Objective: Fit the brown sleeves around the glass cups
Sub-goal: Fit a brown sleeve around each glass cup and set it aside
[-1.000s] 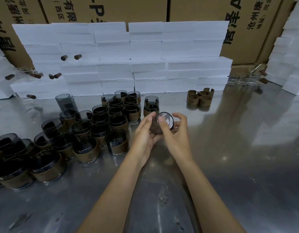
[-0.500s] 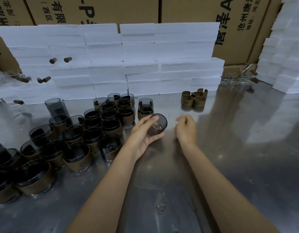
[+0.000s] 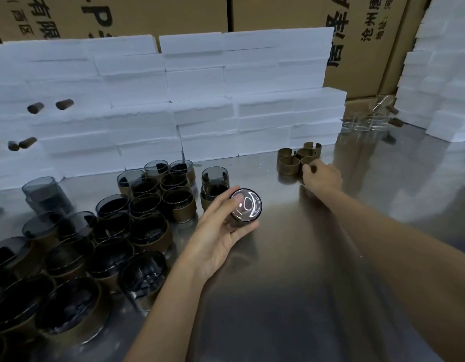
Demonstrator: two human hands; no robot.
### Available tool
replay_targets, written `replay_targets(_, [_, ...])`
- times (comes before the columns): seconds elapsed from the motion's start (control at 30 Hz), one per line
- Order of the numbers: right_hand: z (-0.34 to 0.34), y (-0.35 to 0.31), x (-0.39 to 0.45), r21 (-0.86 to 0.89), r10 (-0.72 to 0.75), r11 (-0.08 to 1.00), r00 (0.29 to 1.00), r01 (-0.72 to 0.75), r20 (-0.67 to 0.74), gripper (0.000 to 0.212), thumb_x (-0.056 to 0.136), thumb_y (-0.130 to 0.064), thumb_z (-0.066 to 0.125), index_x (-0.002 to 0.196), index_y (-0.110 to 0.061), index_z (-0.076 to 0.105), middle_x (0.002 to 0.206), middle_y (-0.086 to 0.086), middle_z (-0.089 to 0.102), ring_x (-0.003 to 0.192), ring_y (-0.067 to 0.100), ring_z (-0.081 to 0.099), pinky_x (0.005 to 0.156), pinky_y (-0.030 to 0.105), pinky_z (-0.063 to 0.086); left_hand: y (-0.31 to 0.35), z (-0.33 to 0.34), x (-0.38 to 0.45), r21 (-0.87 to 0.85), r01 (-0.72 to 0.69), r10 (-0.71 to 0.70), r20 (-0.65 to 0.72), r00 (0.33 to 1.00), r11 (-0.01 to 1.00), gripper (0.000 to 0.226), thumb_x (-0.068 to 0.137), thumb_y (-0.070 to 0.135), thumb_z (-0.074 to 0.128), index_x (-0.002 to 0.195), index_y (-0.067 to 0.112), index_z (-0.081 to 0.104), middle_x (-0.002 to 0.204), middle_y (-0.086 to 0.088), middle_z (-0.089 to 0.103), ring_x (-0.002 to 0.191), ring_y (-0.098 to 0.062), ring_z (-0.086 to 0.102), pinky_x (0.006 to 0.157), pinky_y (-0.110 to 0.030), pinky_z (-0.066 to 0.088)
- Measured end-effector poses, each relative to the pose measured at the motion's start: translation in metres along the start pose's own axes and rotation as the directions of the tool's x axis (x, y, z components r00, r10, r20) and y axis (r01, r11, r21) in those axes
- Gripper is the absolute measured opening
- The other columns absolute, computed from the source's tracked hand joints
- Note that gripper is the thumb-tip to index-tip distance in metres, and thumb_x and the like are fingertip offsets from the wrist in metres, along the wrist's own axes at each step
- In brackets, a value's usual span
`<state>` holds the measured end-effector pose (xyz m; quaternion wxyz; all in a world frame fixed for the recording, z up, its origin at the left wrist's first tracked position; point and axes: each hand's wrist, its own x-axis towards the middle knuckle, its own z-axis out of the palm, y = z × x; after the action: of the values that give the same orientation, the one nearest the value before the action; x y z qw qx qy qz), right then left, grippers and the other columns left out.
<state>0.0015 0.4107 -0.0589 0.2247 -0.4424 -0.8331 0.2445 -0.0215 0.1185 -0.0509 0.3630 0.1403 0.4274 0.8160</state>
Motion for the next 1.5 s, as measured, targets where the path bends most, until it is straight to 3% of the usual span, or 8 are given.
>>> replay_targets(0.27, [-0.019, -0.008, -0.039, 0.308, 0.018, 0.951, 0.993, 0.018, -0.114, 0.034, 0.103, -0.018, 0.042, 0.076, -0.004, 0.058, 0.080, 0.012, 0.059, 0.085, 0.031, 0.056, 0.070, 0.033, 0.038, -0.002, 0.000, 0.000, -0.099, -0.005, -0.002, -0.077, 0.997, 0.995, 0.042, 0.084, 0.024, 0.077, 0.123, 0.009, 0.070, 0.119, -0.015, 0.073, 0.117, -0.028, 0.070, 0.076, -0.039, 0.063])
replay_targets(0.47, [-0.031, -0.035, -0.132, 0.469, -0.196, 0.843, 0.962, 0.263, -0.188, 0.025, 0.099, -0.022, 0.055, 0.082, -0.009, 0.069, 0.079, 0.007, 0.066, 0.079, 0.027, 0.056, 0.072, 0.037, 0.043, -0.006, 0.011, -0.013, 0.054, -0.139, 0.144, -0.117, 0.983, 0.989, 0.040, 0.072, 0.029, 0.081, 0.106, 0.012, 0.066, 0.114, -0.011, 0.060, 0.102, -0.022, 0.068, 0.082, -0.039, 0.062])
replay_targets(0.63, [-0.032, -0.044, -0.201, 0.295, -0.495, 0.805, 0.857, 0.515, -0.144, 0.021, 0.099, -0.029, 0.056, 0.080, -0.020, 0.061, 0.081, -0.006, 0.059, 0.073, 0.012, 0.051, 0.061, 0.028, 0.037, -0.008, 0.022, -0.034, 0.152, -0.179, 0.193, -0.080, 0.978, 0.972, 0.083, 0.069, 0.032, 0.083, 0.138, -0.001, 0.051, 0.125, -0.018, 0.059, 0.105, -0.021, 0.070, 0.081, -0.031, 0.061])
replay_targets(0.73, [-0.033, -0.045, -0.218, 0.210, -0.529, 0.817, 0.843, 0.537, -0.094, 0.017, 0.099, -0.035, 0.050, 0.086, -0.026, 0.055, 0.086, -0.009, 0.056, 0.073, 0.007, 0.049, 0.057, 0.015, 0.029, -0.009, 0.022, -0.043, 0.162, -0.163, 0.173, -0.051, 0.984, 0.973, 0.082, 0.070, 0.029, 0.085, 0.141, 0.005, 0.052, 0.126, -0.019, 0.066, 0.097, -0.016, 0.075, 0.076, -0.026, 0.059])
replay_targets(0.97, [-0.041, -0.054, -0.232, 0.138, -0.591, 0.797, 0.806, 0.588, -0.022, 0.018, 0.104, -0.035, 0.042, 0.097, -0.024, 0.055, 0.093, -0.006, 0.054, 0.081, 0.015, 0.057, 0.059, 0.021, 0.035, -0.012, 0.016, -0.053, 0.091, -0.141, 0.146, -0.055, 0.988, 0.986, 0.074, 0.074, 0.024, 0.091, 0.138, 0.011, 0.055, 0.108, -0.005, 0.078, 0.100, -0.021, 0.076, 0.079, -0.030, 0.060])
replay_targets(1.2, [-0.061, -0.075, -0.218, 0.729, -0.266, 0.676, 0.958, 0.107, 0.106, 0.018, 0.098, -0.030, 0.062, 0.083, -0.020, 0.059, 0.096, -0.008, 0.062, 0.077, -0.008, 0.057, 0.081, 0.025, 0.048, -0.012, 0.010, -0.052, 0.010, -0.141, 0.142, -0.097, 0.985, 0.990, 0.072, 0.076, 0.018, 0.087, 0.139, 0.002, 0.056, 0.124, -0.017, 0.063, 0.111, -0.023, 0.069, 0.088, -0.041, 0.060])
replay_targets(1.37, [-0.036, -0.078, -0.223, 0.684, -0.222, 0.712, 0.874, -0.158, 0.433, 0.053, 0.090, -0.073, 0.054, 0.117, -0.029, 0.064, 0.102, -0.019, 0.065, 0.082, -0.014, 0.060, 0.072, 0.017, 0.040, -0.012, 0.009, -0.051, 0.067, -0.125, 0.129, -0.060, 0.990, 0.990, 0.063, 0.078, 0.019, 0.084, 0.135, 0.007, 0.061, 0.133, -0.021, 0.065, 0.120, -0.030, 0.068, 0.088, -0.042, 0.060])
replay_targets(1.5, [-0.026, -0.073, -0.222, 0.674, -0.209, 0.725, 0.885, -0.144, 0.415, 0.076, 0.075, -0.090, 0.040, 0.113, -0.034, 0.072, 0.105, -0.020, 0.070, 0.098, -0.009, 0.059, 0.079, 0.021, 0.042, -0.012, 0.009, -0.050, 0.140, -0.126, 0.136, -0.066, 0.988, 0.982, 0.061, 0.074, 0.021, 0.083, 0.131, 0.010, 0.064, 0.132, -0.021, 0.065, 0.122, -0.031, 0.066, 0.085, -0.040, 0.061])
